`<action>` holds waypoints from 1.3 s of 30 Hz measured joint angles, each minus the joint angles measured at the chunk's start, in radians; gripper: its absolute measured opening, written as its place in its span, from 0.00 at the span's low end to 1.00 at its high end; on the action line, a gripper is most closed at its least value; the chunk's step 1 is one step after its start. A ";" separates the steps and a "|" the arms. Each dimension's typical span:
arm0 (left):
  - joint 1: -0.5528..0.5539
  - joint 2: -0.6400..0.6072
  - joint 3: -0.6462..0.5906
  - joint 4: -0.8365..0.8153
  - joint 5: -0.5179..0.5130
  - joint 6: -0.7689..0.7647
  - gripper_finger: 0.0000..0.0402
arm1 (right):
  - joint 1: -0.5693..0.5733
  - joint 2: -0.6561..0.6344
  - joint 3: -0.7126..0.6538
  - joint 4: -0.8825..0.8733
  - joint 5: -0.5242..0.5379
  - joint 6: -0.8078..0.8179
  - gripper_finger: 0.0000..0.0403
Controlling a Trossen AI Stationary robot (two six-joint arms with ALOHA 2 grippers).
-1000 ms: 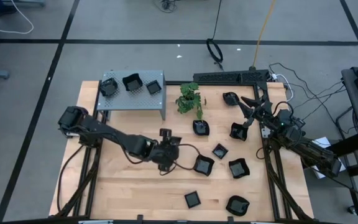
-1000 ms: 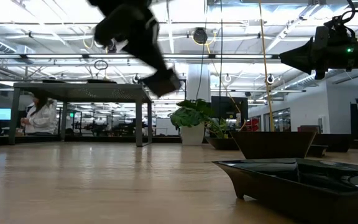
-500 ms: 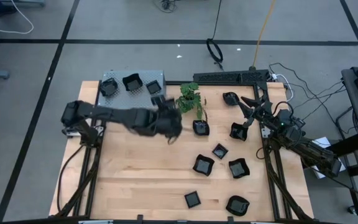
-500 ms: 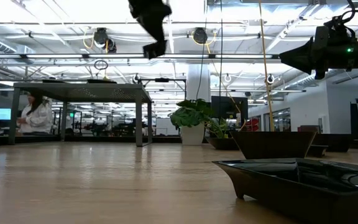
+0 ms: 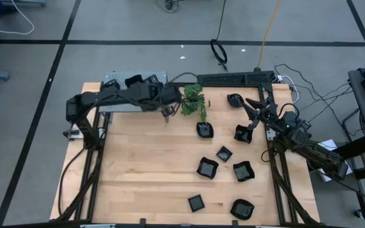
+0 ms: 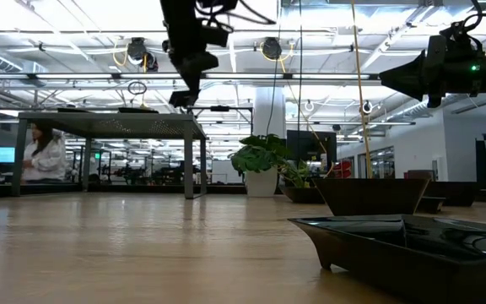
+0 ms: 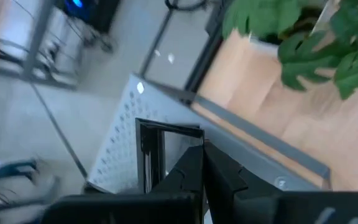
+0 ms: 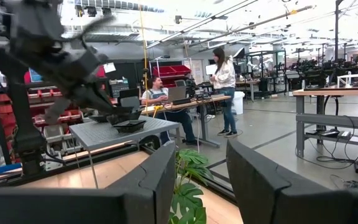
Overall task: Pick & Place Mini shaped plates
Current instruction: Stack the black leaf plate on top of the black leaf plate on the shelf
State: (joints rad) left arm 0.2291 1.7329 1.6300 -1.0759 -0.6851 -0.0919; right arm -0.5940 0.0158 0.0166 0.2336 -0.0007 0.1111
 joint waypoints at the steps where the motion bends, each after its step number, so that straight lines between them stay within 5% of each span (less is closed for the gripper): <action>1: 0.015 0.000 -0.001 -0.005 0.022 -0.011 0.02 | 0.000 0.000 0.000 0.000 0.000 0.000 0.32; 39: 0.097 0.001 -0.031 0.033 0.005 0.010 0.03 | 0.000 0.000 0.000 0.000 0.000 0.000 0.32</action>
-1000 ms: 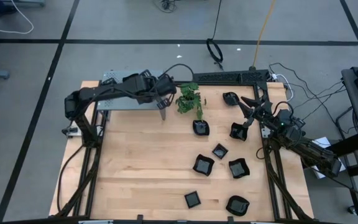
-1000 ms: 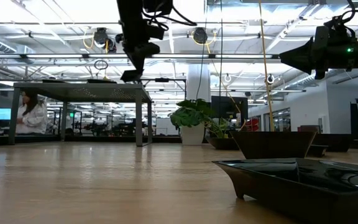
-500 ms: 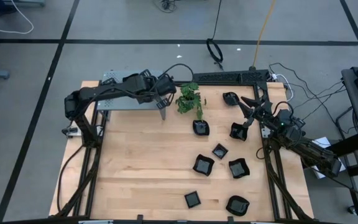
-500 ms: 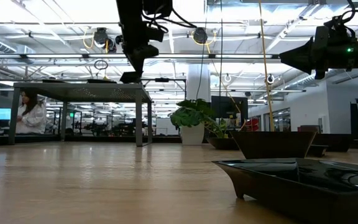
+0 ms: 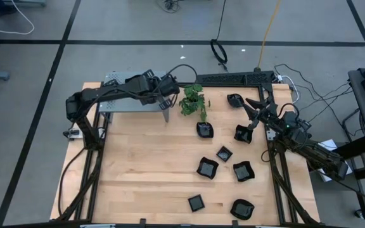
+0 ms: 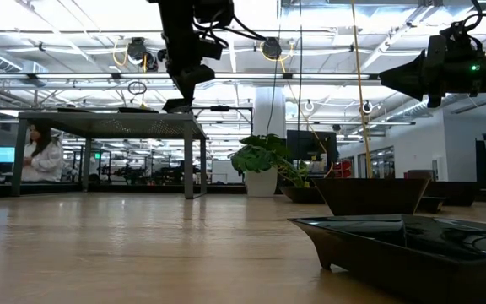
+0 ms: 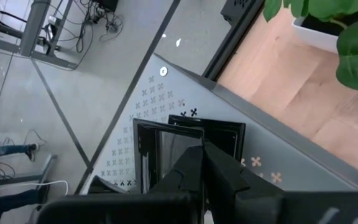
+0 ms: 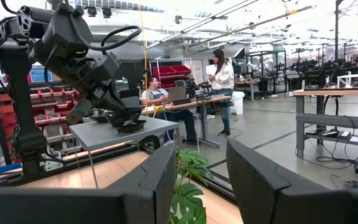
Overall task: Pick & Place Mini shaped plates
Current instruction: Stack the black leaf plate on top of the black leaf plate on the shelf
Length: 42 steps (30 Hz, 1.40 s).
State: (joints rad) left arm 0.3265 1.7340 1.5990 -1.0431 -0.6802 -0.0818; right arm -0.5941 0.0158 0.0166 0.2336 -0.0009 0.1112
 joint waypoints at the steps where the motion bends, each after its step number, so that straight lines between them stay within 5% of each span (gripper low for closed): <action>1: 0.001 0.000 0.000 0.000 0.002 0.000 0.02 | 0.000 0.000 0.000 0.000 0.000 0.000 0.32; 42: -0.012 0.000 -0.057 0.050 -0.012 0.072 0.05 | 0.000 0.000 0.000 0.000 0.000 0.000 0.32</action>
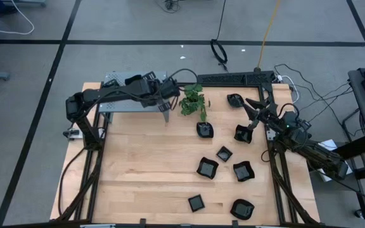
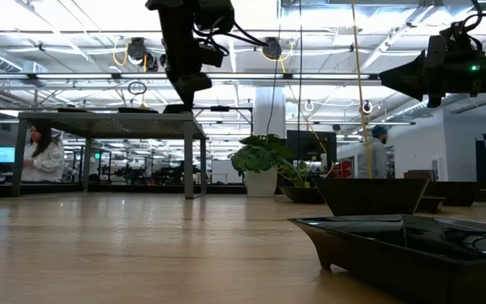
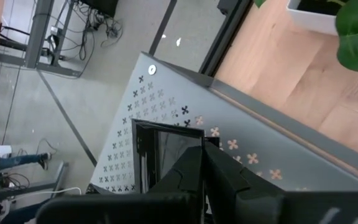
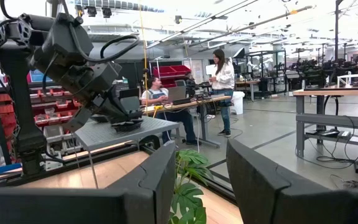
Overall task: Pick & Place Mini shaped plates
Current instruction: Stack the black leaf plate on top of the black leaf plate on the shelf, then move the black leaf shaped plate to the center of the table
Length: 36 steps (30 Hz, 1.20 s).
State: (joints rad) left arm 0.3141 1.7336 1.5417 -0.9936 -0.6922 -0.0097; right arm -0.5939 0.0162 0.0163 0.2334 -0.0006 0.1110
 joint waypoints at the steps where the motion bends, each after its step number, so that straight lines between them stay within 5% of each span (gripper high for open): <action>1: -0.003 0.000 0.000 0.000 0.000 0.001 0.05 | 0.000 0.000 0.000 0.000 0.000 0.000 0.32; 10: -0.011 0.000 0.000 -0.062 -0.019 -0.022 0.01 | 0.000 0.000 0.000 0.000 0.000 0.000 0.32; 26: -0.011 0.000 0.000 -0.085 -0.042 -0.102 0.08 | 0.000 0.000 0.000 0.000 0.000 0.000 0.32; 36: -0.011 -0.014 0.037 -0.083 -0.090 -0.089 0.29 | 0.000 0.000 0.000 0.000 0.000 0.000 0.32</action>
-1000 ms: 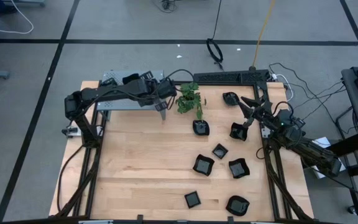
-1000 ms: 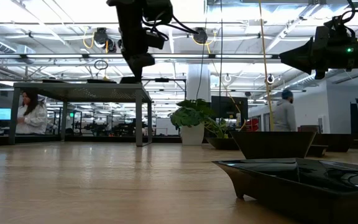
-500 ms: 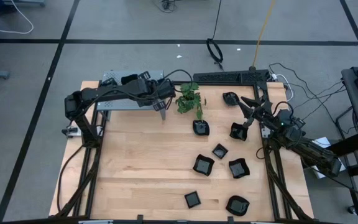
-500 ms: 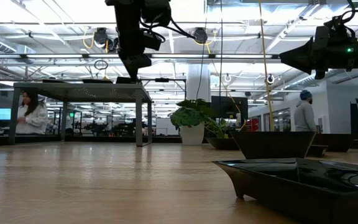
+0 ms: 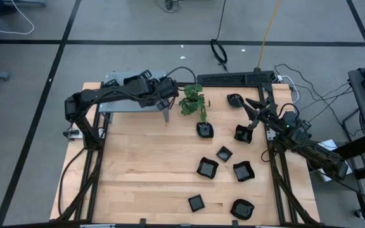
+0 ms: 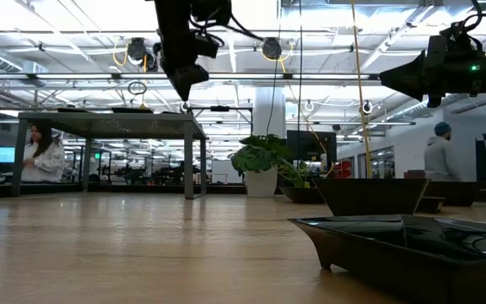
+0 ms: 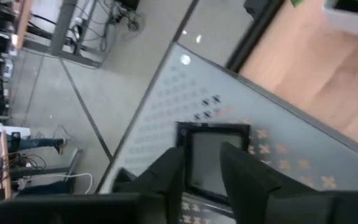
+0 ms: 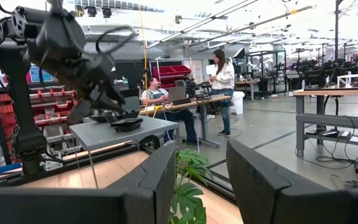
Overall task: Pick & Place Mini shaped plates
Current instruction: Move the black leaf shaped plate to the center of the table
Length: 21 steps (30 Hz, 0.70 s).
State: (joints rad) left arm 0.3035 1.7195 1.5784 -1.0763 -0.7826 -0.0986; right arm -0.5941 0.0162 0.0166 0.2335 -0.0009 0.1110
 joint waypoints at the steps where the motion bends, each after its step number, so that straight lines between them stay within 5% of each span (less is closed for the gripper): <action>1: 0.000 -0.001 0.012 -0.002 -0.005 0.002 0.31 | 0.000 0.000 0.000 0.000 0.000 0.000 0.32; 9: -0.011 -0.033 0.089 -0.023 0.046 -0.031 0.37 | 0.000 0.000 0.000 0.000 0.000 0.000 0.32; 17: -0.069 -0.040 0.098 -0.029 0.584 -0.200 0.32 | 0.000 0.000 0.000 0.000 0.000 0.000 0.32; 21: -0.159 -0.040 0.098 -0.055 0.638 -0.173 0.29 | 0.000 0.000 0.000 0.000 0.000 0.000 0.32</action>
State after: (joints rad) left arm 0.1447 1.6798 1.6764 -1.1311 -0.1449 -0.2719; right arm -0.5939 0.0162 0.0166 0.2333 -0.0009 0.1109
